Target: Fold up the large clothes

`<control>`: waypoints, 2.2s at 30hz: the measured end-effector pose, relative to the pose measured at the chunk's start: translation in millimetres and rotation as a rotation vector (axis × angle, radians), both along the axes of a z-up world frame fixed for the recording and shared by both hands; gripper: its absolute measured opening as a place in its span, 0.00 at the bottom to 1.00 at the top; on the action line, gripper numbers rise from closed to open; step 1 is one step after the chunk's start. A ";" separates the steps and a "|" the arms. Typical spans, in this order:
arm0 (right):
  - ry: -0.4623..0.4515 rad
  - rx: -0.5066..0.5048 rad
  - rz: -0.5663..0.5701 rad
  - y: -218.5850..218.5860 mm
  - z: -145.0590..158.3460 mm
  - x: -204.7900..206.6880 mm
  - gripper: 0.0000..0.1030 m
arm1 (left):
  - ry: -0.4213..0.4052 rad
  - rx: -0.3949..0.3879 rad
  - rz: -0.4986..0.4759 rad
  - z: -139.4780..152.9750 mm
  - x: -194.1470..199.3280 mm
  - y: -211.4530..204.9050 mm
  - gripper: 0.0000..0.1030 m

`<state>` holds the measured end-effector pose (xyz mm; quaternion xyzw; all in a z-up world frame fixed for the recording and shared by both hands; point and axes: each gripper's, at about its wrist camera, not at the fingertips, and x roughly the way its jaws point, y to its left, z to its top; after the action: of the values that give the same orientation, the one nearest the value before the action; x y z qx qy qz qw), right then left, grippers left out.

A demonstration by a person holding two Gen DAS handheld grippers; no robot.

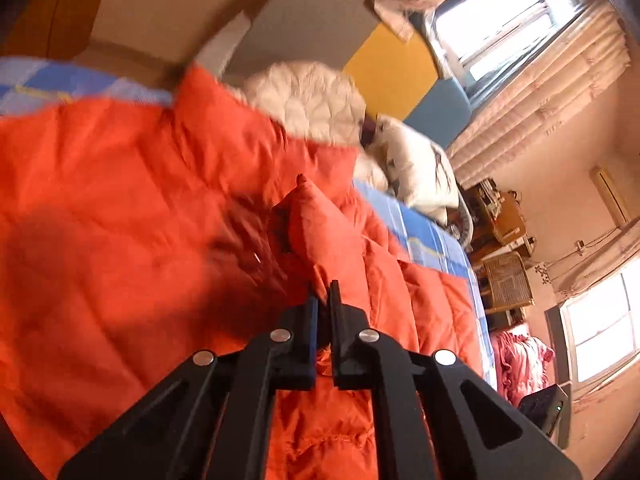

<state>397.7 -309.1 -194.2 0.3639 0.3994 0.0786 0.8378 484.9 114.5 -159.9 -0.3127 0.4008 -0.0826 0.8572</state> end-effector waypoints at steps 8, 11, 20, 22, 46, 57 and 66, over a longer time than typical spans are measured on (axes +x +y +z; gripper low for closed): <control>-0.034 0.025 0.059 29.8 9.2 21.3 0.74 | -0.044 0.091 0.102 21.0 -25.0 58.4 0.04; -0.027 0.018 0.089 43.4 8.8 27.8 0.74 | -0.018 0.113 0.170 13.4 -34.3 86.3 0.04; 0.001 -0.121 0.218 77.5 14.3 12.0 0.74 | 0.059 0.226 0.210 -20.7 -55.3 110.9 0.04; -0.039 -0.168 0.217 79.6 27.5 4.4 0.74 | 0.061 0.262 0.208 -23.9 -53.8 107.8 0.04; 0.128 -0.464 0.197 123.3 -17.8 57.8 0.77 | 0.133 0.416 0.310 -42.3 -69.8 109.6 0.52; 0.037 -0.457 0.281 149.2 5.8 -16.4 0.78 | 0.137 0.236 0.618 -41.4 -196.6 200.0 0.55; 0.018 -0.514 0.344 168.9 7.0 -42.3 0.78 | 0.190 0.039 0.916 -65.7 -280.6 330.0 0.46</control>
<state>355.4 -140.2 -187.2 0.0679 0.4692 0.1124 0.8733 204.3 444.5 -225.6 -0.4472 0.2998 0.3409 0.7706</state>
